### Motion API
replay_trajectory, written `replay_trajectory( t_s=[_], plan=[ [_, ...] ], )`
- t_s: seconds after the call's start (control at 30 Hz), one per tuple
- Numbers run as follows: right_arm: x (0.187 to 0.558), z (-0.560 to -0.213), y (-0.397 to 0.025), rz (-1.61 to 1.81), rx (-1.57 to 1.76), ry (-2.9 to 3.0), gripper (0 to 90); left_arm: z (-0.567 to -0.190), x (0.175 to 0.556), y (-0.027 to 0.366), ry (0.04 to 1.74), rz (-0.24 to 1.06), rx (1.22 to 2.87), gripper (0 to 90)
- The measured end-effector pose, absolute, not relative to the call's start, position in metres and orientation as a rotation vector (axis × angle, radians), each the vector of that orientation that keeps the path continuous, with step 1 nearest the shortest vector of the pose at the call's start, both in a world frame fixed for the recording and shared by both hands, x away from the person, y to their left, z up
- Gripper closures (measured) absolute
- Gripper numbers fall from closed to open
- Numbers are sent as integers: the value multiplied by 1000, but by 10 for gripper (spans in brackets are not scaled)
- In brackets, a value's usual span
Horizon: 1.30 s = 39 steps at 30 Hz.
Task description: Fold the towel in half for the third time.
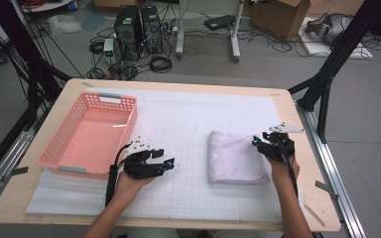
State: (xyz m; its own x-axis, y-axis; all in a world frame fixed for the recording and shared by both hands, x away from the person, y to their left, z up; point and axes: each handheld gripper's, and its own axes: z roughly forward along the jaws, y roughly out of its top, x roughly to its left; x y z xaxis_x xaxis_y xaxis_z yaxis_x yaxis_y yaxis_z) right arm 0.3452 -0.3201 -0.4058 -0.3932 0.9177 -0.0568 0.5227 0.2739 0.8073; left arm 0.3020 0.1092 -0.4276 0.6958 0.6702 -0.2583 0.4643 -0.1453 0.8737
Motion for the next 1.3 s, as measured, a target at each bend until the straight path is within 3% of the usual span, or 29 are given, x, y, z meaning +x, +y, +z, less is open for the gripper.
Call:
replay_trajectory(
  t_s=[0.2, 0.3, 0.37, 0.5, 0.77, 1.2, 1.3],
  plan=[
    [310, -423, -323, 1024, 1317, 2111, 642, -427, 301, 109, 903, 229, 1789, 407],
    [302, -430, -323, 1005, 1357, 2154, 733, -427, 302, 108, 898, 228, 1795, 407],
    [302, -429, -326, 1011, 1378, 2175, 844, -427, 301, 108, 900, 226, 1794, 407],
    [299, -422, -330, 945, 1345, 2138, 860, -427, 301, 108, 900, 228, 1794, 407],
    [285, -416, -335, 959, 1338, 2075, 639, -427, 301, 109, 899, 231, 1787, 404],
    [262, -429, -340, 946, 1244, 2204, 613, -425, 299, 108, 874, 261, 1765, 311],
    [257, -424, -345, 1022, 1235, 2158, 531, -425, 299, 108, 870, 262, 1754, 287]
  ],
)
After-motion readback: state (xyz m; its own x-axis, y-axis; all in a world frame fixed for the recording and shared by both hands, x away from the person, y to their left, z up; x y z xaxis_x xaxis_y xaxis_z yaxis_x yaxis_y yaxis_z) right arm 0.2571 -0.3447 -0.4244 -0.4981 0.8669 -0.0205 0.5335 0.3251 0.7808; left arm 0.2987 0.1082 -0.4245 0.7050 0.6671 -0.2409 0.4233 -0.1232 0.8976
